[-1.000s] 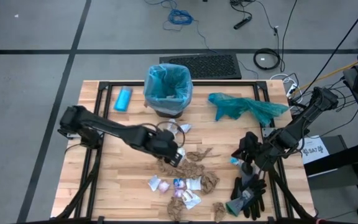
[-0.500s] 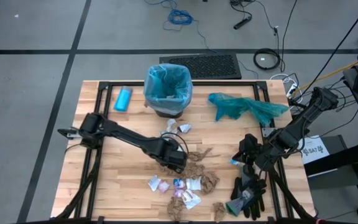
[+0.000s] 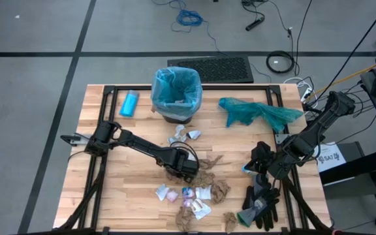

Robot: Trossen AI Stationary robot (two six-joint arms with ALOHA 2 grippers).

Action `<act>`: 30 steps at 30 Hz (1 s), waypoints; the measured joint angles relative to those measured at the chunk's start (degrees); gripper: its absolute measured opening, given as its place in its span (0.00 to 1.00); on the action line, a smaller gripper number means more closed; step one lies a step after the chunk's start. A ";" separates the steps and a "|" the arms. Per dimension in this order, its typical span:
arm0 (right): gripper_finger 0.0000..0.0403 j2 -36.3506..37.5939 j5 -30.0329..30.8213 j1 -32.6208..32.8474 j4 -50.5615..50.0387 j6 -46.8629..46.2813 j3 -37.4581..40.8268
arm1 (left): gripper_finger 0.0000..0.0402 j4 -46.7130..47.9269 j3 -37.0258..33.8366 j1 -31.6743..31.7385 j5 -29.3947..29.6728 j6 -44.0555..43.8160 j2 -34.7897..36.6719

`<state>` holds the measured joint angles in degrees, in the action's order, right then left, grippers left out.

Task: Place trash/remove bag and relplace
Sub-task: Put the brown paper trash into the trash bin

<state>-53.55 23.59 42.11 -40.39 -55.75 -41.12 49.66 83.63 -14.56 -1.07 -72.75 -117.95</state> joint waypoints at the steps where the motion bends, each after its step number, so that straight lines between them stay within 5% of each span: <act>1: 0.00 0.01 0.01 0.00 0.01 0.00 0.00 | 0.03 0.71 -0.06 -0.12 -0.14 -0.15 0.46; 7: 0.00 0.02 0.35 0.00 0.34 0.13 0.00 | 0.01 6.57 3.45 -0.40 1.67 -0.22 4.82; 18: 0.00 -0.01 3.55 -0.03 0.77 0.90 0.00 | 0.00 21.10 15.27 -0.80 16.35 3.23 13.73; 30: 0.00 -0.01 9.89 -0.57 1.46 -5.78 0.00 | 0.00 21.48 22.47 8.60 29.84 24.48 24.23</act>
<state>-53.56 33.48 41.53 -38.93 -61.53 -41.12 71.14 106.10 -5.97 28.77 -48.27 -93.72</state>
